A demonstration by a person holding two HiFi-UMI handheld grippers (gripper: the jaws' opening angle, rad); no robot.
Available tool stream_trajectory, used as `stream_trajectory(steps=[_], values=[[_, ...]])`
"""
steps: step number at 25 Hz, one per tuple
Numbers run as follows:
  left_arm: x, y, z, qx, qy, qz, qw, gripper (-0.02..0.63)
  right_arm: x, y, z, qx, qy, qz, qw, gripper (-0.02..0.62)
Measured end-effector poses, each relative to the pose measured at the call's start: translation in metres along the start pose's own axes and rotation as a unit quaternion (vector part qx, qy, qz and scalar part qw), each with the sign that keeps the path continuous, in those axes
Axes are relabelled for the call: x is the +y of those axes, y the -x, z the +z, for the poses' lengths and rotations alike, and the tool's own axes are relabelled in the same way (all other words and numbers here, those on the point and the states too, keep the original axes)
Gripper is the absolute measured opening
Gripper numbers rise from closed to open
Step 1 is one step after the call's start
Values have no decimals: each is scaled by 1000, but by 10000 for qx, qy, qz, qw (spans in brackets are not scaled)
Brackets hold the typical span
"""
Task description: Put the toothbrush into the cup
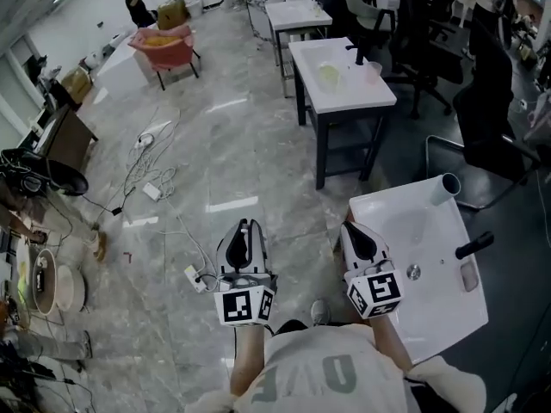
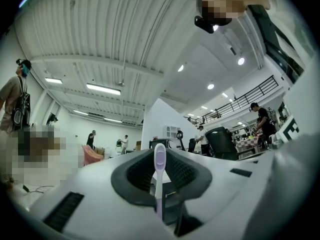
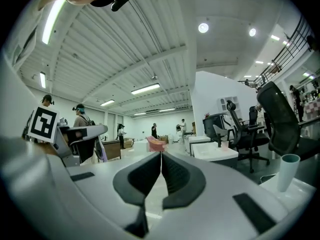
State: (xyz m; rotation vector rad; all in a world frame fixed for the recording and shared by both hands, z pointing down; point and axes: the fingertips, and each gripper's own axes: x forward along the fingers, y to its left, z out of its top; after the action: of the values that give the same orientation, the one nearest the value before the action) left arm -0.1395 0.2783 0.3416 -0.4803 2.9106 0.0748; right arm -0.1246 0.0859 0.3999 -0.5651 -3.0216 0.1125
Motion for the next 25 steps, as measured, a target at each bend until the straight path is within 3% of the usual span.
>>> stream_trajectory(steps=[6, 11, 19, 25], values=[[-53, -56, -19, 62, 187, -803, 9966, 75, -53, 10, 4, -94, -51, -696, 9975, 31], [-118, -110, -35, 78, 445, -1930, 9802, 75, -104, 39, 3, -243, -72, -1725, 9847, 31], [-237, -184, -53, 69, 877, -3816, 9201, 75, -175, 94, -1, -294, -123, -3624, 9315, 31], [-304, -210, -52, 140, 1074, -4963, 8614, 75, -197, 128, 6, -316, -186, -4876, 8723, 31]])
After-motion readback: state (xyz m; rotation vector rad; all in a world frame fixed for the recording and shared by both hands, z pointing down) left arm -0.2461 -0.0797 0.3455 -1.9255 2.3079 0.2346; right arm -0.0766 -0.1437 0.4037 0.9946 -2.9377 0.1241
